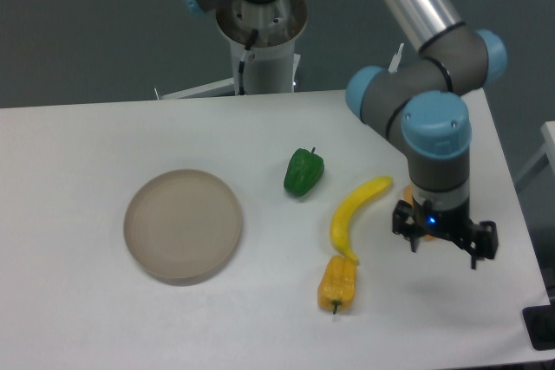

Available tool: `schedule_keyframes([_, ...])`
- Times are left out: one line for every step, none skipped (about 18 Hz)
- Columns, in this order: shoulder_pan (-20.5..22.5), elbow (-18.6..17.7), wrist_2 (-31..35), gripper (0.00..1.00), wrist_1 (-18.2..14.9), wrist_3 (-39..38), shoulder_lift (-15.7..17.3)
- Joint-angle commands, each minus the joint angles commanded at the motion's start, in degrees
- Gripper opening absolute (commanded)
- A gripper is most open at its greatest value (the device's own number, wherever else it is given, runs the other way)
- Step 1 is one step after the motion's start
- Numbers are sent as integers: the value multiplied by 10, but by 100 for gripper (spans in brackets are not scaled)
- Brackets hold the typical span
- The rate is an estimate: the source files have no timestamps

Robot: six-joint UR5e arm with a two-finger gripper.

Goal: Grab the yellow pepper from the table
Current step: 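Move the open gripper over the yellow pepper beside the banana, then lower the gripper around the yellow pepper and close on it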

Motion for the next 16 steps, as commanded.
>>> schedule_keyframes([1,-10,-24,100,0,-1,5])
schedule_keyframes([1,-17,-48,100,0,-4,7])
schedule_keyframes([-2,-31,-68,100,3,-4,5])
schedule_keyframes([-3,-36,-68,100,4,-4,2])
schedule_keyframes([-10,-39,-68,100,5,-5,-3])
schedule_keyframes([-13,-42,-69,100,6,-7,-4])
schedule_keyframes([-13,-41,-70,100,7,-19,-13])
schedule_keyframes([-13,-42,-69,100,9,-24,-21])
schedule_keyframes([-16,-43,-68,100,11,-24,-30])
schedule_keyframes([-19,-43,-66,100,11,-25,-30])
schedule_keyframes([-25,-44,-64,100,11,-25,-35])
schedule_keyframes([-26,-52,-64,100,14,-24,-39])
schedule_keyframes([-27,-61,-64,100,25,-23,-41])
schedule_keyframes([-28,-66,-64,100,34,-23,-40])
schedule_keyframes([-35,-73,-63,100,46,-24,-42])
schedule_keyframes([-39,-77,-60,100,59,-24,-48])
